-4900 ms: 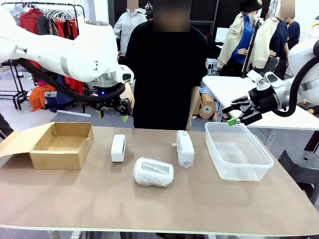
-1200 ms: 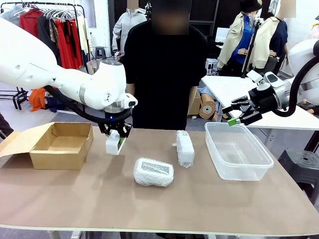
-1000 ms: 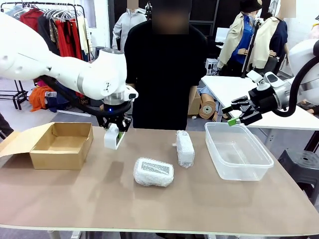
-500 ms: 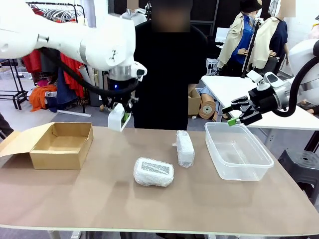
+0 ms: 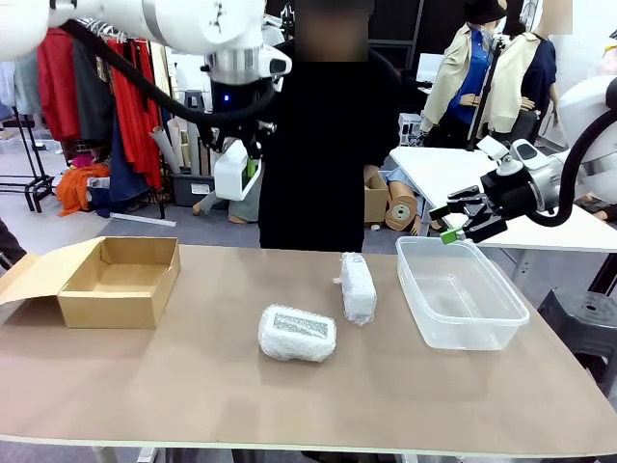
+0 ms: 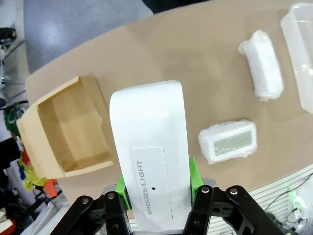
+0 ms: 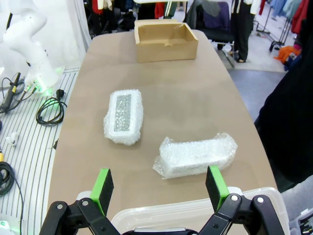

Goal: Separate and place wrapped and unwrapped clocks.
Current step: Pick up the Digital clock indicated by the person, then if the picked Digital clock is wrapped, place it in the Package Box ; if not, place it in the Organizing box.

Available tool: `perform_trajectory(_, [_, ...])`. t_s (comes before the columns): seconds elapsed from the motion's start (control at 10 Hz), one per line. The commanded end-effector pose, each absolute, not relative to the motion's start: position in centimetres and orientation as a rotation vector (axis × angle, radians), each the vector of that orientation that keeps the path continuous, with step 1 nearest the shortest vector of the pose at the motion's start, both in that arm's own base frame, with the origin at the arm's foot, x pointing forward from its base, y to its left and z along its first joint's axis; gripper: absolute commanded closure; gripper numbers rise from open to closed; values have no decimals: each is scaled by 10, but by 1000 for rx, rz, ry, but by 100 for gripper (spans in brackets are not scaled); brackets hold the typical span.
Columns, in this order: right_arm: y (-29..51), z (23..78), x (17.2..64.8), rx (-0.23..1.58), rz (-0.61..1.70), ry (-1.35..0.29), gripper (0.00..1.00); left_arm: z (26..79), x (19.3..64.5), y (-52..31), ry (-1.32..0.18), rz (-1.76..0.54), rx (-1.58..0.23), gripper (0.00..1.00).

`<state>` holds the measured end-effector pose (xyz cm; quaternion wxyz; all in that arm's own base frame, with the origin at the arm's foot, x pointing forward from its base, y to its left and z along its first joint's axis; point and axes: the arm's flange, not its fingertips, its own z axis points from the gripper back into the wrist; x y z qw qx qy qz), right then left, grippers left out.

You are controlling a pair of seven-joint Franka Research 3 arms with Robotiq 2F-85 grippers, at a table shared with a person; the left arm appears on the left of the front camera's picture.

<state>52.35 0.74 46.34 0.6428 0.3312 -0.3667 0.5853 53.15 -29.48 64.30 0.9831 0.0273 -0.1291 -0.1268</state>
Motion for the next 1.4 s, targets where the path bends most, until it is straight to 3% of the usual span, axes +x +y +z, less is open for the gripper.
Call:
perform_trajectory(0.0, [7, 465, 524, 752, 1334, -838, 0, 658, 531, -300, -289, -289, 85, 100])
perform_trajectory(1.3, [7, 465, 524, 752, 1334, -838, 0, 655, 528, -298, -275, -264, 54, 100])
